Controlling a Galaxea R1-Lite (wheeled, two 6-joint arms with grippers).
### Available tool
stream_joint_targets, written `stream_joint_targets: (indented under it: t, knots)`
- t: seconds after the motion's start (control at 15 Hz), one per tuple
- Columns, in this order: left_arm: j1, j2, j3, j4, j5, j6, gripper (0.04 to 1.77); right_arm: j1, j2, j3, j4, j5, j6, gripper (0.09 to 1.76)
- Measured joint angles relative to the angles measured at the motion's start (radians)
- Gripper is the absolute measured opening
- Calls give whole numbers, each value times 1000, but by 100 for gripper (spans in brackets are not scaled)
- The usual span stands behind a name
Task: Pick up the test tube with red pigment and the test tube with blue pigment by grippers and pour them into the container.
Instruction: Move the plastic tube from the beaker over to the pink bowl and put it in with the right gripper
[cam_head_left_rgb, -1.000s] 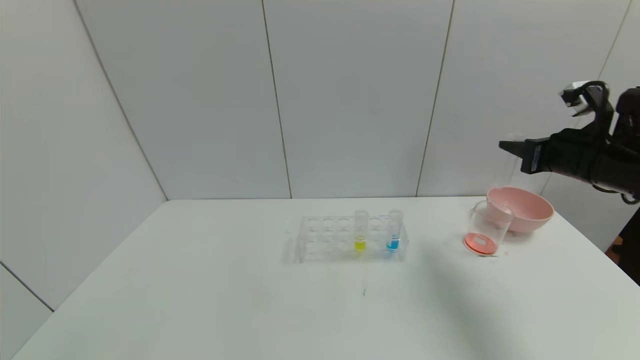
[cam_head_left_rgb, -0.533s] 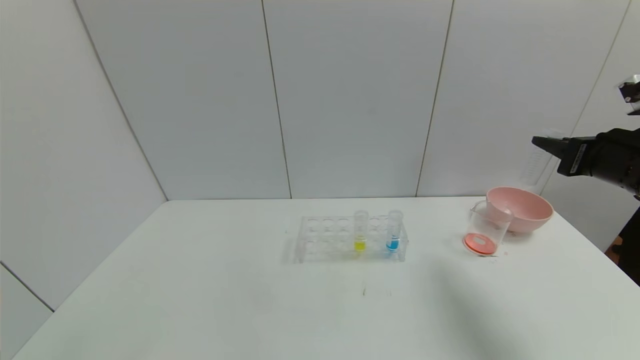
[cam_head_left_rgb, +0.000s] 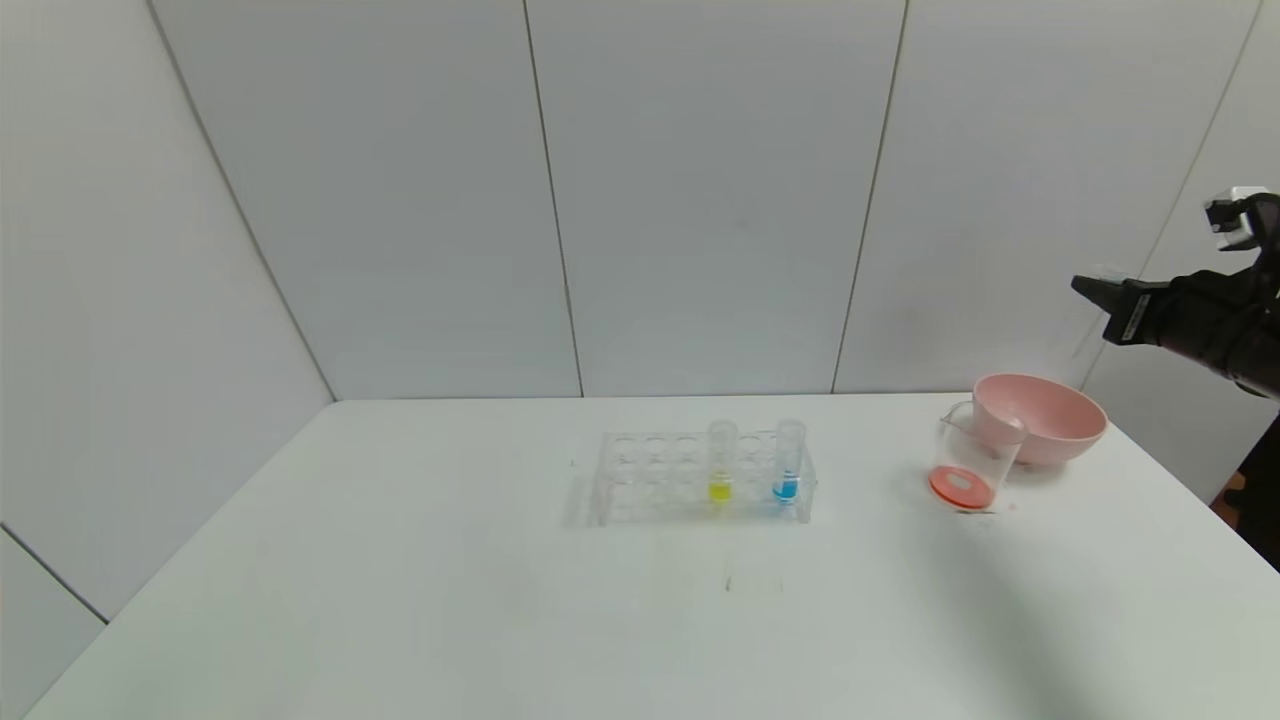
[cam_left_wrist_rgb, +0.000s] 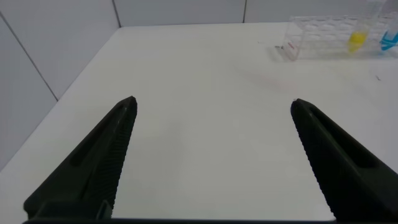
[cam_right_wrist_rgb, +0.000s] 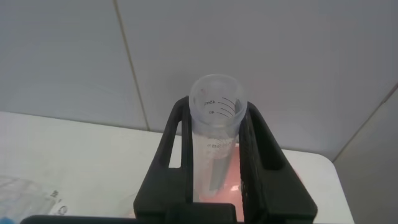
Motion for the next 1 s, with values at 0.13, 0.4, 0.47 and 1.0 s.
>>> stream_joint_targets:
  t: [0.13,0.4,0.47,1.0]
  knots:
    - [0,0,0,0,0,0,176,-40,97,-66,-15,2,-1,49]
    - [0,0,0,0,0,0,176,-86,265,-166,-52,2,-3,49]
    - [0,0,0,0,0,0,176,-90,296,-177,-73,3,-3,49]
    - [0,0,0,0,0,0,176,-95,383,-198,-100,6,-1,89]
